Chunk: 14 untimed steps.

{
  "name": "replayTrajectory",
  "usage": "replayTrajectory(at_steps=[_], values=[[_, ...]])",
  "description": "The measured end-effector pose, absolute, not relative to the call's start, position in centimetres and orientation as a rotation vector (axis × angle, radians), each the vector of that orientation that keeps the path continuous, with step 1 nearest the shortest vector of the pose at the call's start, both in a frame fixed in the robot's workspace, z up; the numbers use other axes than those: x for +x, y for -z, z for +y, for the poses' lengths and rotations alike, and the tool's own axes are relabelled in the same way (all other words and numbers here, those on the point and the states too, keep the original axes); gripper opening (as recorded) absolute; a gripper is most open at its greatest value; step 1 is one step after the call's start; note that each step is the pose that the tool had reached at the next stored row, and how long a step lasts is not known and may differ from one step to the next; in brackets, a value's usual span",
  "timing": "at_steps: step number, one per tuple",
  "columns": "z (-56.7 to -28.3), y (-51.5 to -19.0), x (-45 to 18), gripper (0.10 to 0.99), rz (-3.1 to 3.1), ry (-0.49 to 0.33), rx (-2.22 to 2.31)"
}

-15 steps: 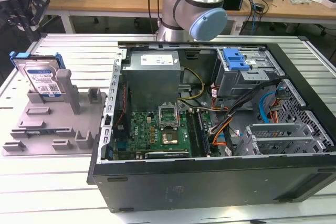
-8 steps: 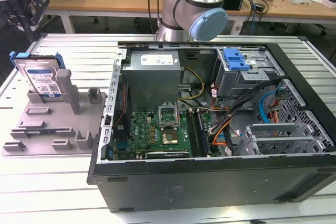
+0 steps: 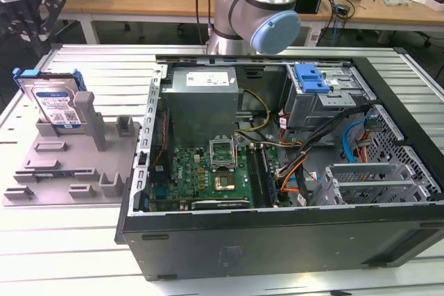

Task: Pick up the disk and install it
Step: 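Pick up the disk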

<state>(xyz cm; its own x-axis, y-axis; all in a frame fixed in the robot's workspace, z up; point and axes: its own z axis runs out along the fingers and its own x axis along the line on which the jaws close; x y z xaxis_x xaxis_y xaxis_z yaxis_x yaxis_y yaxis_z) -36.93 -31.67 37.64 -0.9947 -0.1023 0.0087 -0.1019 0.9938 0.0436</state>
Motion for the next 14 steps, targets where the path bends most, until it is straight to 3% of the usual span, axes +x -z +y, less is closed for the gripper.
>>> replayTrajectory(at_steps=[14], values=[[-31.68, -37.31, -36.91, 0.106, -3.042, 0.063, 0.703]])
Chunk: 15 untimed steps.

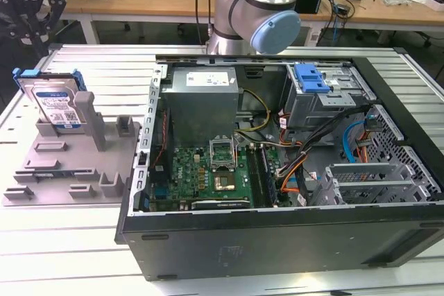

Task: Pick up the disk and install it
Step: 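Pick up the disk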

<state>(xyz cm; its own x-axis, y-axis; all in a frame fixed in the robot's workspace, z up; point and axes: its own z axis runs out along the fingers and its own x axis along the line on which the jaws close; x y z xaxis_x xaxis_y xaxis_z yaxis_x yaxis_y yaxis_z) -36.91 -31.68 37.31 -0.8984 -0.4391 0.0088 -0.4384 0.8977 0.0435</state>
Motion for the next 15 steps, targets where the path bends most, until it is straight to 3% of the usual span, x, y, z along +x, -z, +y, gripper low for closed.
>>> replayTrajectory(at_steps=[6, 7, 8, 11, 12, 13, 15], values=[[-31.67, -37.17, -36.86, 0.114, -2.975, 0.061, 0.938], [-31.67, -37.15, -36.84, 0.235, -2.959, 0.060, 0.984], [-31.67, -37.14, -36.83, 0.235, -2.951, 0.060, 1.007], [-31.67, -37.11, -36.79, 0.416, -2.921, 0.059, 1.089], [-31.67, -37.10, -36.78, 0.416, -2.913, 0.059, 1.108], [-31.67, -37.09, -36.74, 0.482, -2.901, 0.059, 1.137], [-31.66, -37.08, -36.67, 0.482, -2.875, 0.058, 1.199]])
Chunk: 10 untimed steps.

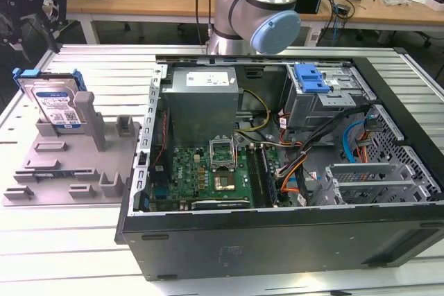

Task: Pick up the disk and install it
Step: 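Pick up the disk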

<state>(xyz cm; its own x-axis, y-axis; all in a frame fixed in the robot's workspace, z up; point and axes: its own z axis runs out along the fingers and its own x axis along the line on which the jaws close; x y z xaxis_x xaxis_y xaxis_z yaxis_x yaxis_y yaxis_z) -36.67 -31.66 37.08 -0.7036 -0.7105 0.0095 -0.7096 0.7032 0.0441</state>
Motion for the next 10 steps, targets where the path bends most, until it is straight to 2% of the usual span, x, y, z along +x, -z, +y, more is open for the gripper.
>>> replayTrajectory(at_steps=[10], values=[[-31.40, -37.08, -36.63, 0.482, -2.721, 0.050, 1.508]])
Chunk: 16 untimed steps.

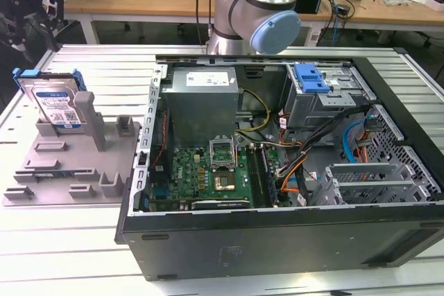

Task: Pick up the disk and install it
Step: 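Pick up the disk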

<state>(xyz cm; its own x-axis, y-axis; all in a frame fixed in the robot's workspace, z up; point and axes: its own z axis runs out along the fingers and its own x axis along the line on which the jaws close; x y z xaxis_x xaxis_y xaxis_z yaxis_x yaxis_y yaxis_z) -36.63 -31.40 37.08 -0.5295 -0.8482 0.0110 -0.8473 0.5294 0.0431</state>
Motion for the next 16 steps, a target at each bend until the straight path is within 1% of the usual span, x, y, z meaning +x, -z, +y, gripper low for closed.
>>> replayTrajectory(at_steps=[8, 16], values=[[-31.40, -36.89, -36.62, 0.482, -2.556, 0.023, 1.809], [-31.40, -36.65, -36.63, 0.482, -2.408, 0.013, 2.000]])
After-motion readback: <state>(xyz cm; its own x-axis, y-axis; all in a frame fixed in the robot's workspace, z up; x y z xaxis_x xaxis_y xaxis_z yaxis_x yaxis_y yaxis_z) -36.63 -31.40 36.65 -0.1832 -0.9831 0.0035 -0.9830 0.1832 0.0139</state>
